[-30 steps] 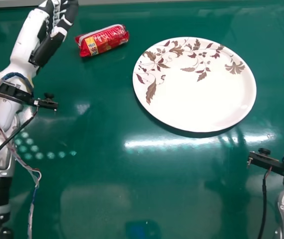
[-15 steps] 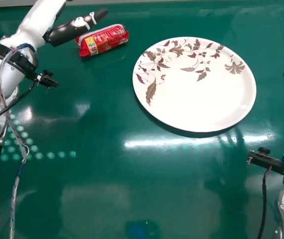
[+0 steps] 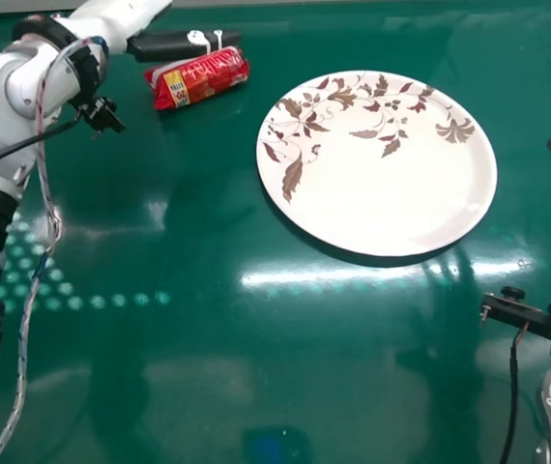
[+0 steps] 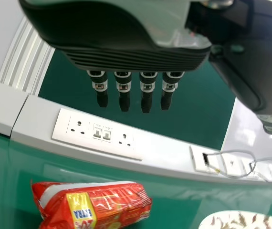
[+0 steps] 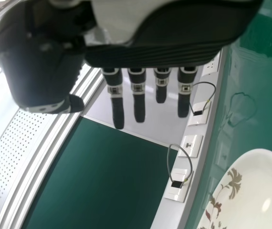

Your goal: Pick up biscuit and place it in the plate

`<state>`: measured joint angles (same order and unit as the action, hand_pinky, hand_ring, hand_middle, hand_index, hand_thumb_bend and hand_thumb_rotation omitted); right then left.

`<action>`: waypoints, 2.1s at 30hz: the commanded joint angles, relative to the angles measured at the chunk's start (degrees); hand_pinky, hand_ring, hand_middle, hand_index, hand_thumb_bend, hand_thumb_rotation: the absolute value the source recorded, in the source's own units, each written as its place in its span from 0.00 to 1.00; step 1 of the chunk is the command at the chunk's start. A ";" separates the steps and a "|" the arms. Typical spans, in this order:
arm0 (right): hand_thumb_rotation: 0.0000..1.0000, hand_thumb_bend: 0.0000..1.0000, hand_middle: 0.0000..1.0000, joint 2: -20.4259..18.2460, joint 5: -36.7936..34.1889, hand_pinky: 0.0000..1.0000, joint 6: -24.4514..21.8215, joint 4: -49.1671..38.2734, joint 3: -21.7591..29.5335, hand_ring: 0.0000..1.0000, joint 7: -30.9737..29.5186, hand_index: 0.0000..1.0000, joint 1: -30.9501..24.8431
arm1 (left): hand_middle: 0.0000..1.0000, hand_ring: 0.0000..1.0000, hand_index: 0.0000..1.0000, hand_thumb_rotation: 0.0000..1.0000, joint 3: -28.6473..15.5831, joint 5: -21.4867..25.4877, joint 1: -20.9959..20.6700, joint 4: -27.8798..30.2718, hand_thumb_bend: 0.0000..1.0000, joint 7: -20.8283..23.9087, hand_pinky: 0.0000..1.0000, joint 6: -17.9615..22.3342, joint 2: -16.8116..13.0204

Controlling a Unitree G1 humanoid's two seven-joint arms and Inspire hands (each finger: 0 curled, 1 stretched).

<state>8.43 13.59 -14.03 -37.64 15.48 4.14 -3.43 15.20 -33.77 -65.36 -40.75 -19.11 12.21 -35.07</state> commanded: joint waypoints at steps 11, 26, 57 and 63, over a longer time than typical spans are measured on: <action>0.21 0.46 0.85 -0.20 -0.86 0.78 3.10 0.79 0.71 0.84 0.29 0.79 -1.62 | 1.00 1.00 1.00 0.47 6.11 -3.48 -5.16 -9.59 1.00 -0.92 0.99 2.86 1.52; 0.20 0.46 0.83 -0.29 -1.53 0.74 5.17 2.07 1.37 0.81 0.64 0.78 -2.03 | 1.00 1.00 1.00 0.50 9.48 -7.11 -5.56 -13.01 1.00 -0.45 0.98 2.77 1.57; 0.24 0.48 0.85 -0.71 -2.27 0.78 3.25 0.84 1.86 0.83 0.55 0.80 -2.19 | 1.00 1.00 1.00 0.49 12.72 -10.49 -11.75 -19.40 1.00 2.84 0.99 1.38 3.13; 0.24 0.48 0.85 -0.84 -2.70 0.79 3.69 0.69 1.95 0.83 0.55 0.79 -2.59 | 1.00 1.00 1.00 0.50 14.10 -11.69 -12.71 -20.41 1.00 2.75 0.99 0.56 3.31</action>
<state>7.88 11.26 -10.56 -36.28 16.75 4.56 -5.01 28.52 -44.80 -76.55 -60.64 -16.73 13.11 -31.94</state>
